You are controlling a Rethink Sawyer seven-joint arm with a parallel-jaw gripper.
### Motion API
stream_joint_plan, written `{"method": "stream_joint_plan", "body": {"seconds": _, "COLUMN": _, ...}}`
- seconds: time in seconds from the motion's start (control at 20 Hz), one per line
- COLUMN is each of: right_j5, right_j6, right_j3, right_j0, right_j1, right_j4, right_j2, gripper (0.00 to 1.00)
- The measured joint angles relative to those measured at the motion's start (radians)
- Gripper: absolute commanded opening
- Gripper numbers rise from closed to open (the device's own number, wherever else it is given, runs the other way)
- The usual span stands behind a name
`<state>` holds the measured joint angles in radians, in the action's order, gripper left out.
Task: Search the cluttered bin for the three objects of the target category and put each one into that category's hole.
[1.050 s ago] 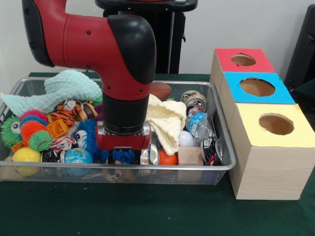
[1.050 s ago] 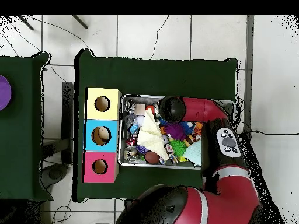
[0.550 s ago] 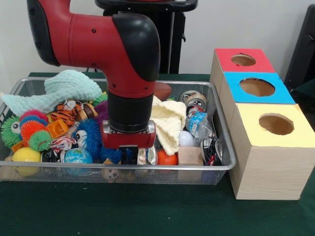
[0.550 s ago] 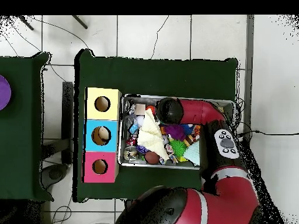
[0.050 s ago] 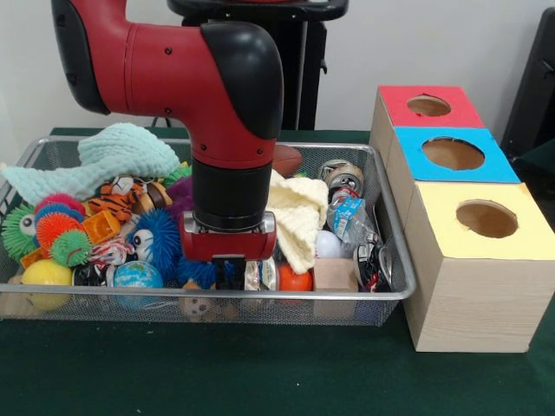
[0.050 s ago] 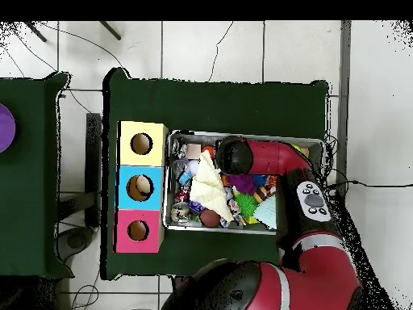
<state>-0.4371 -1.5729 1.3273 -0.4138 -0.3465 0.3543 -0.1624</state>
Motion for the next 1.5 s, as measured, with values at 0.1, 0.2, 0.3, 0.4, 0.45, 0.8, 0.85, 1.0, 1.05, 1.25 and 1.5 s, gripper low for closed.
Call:
{"method": "stream_joint_plan", "body": {"seconds": 0.1, "right_j5": 0.001, "right_j6": 0.000, "right_j3": 0.000, "right_j0": 0.000, "right_j1": 0.000, "right_j4": 0.000, "right_j2": 0.000, "gripper": 0.00}}
{"method": "stream_joint_plan", "body": {"seconds": 0.2, "right_j5": 0.001, "right_j6": 0.000, "right_j3": 0.001, "right_j0": 0.000, "right_j1": -0.001, "right_j4": 0.000, "right_j2": 0.000, "gripper": 0.00}}
{"method": "stream_joint_plan", "body": {"seconds": 0.3, "right_j5": 0.002, "right_j6": 0.000, "right_j3": 0.001, "right_j0": 0.000, "right_j1": -0.001, "right_j4": 0.000, "right_j2": 0.000, "gripper": 0.00}}
{"method": "stream_joint_plan", "body": {"seconds": 0.4, "right_j5": 0.003, "right_j6": 0.000, "right_j3": 0.004, "right_j0": -0.003, "right_j1": -0.002, "right_j4": 0.000, "right_j2": -0.001, "gripper": 0.00}}
{"method": "stream_joint_plan", "body": {"seconds": 0.45, "right_j5": 0.004, "right_j6": 0.000, "right_j3": 0.006, "right_j0": -0.003, "right_j1": -0.002, "right_j4": 0.000, "right_j2": -0.001, "gripper": 0.00}}
{"method": "stream_joint_plan", "body": {"seconds": 0.8, "right_j5": 0.037, "right_j6": 0.000, "right_j3": 0.052, "right_j0": -0.018, "right_j1": -0.029, "right_j4": 0.001, "right_j2": -0.005, "gripper": 0.00}}
{"method": "stream_joint_plan", "body": {"seconds": 0.85, "right_j5": 0.043, "right_j6": 0.000, "right_j3": 0.061, "right_j0": -0.021, "right_j1": -0.033, "right_j4": 0.001, "right_j2": -0.005, "gripper": 0.00}}
{"method": "stream_joint_plan", "body": {"seconds": 1.0, "right_j5": 0.066, "right_j6": 0.000, "right_j3": 0.096, "right_j0": -0.030, "right_j1": -0.055, "right_j4": 0.001, "right_j2": -0.005, "gripper": 0.00}}
{"method": "stream_joint_plan", "body": {"seconds": 1.05, "right_j5": 0.076, "right_j6": 0.000, "right_j3": 0.125, "right_j0": -0.037, "right_j1": -0.075, "right_j4": 0.000, "right_j2": -0.005, "gripper": 0.00}}
{"method": "stream_joint_plan", "body": {"seconds": 1.25, "right_j5": 0.082, "right_j6": 0.000, "right_j3": 0.176, "right_j0": -0.038, "right_j1": -0.118, "right_j4": -0.001, "right_j2": -0.005, "gripper": 0.00}}
{"method": "stream_joint_plan", "body": {"seconds": 1.5, "right_j5": 0.082, "right_j6": 0.000, "right_j3": 0.225, "right_j0": -0.038, "right_j1": -0.161, "right_j4": -0.004, "right_j2": -0.005, "gripper": 0.00}}
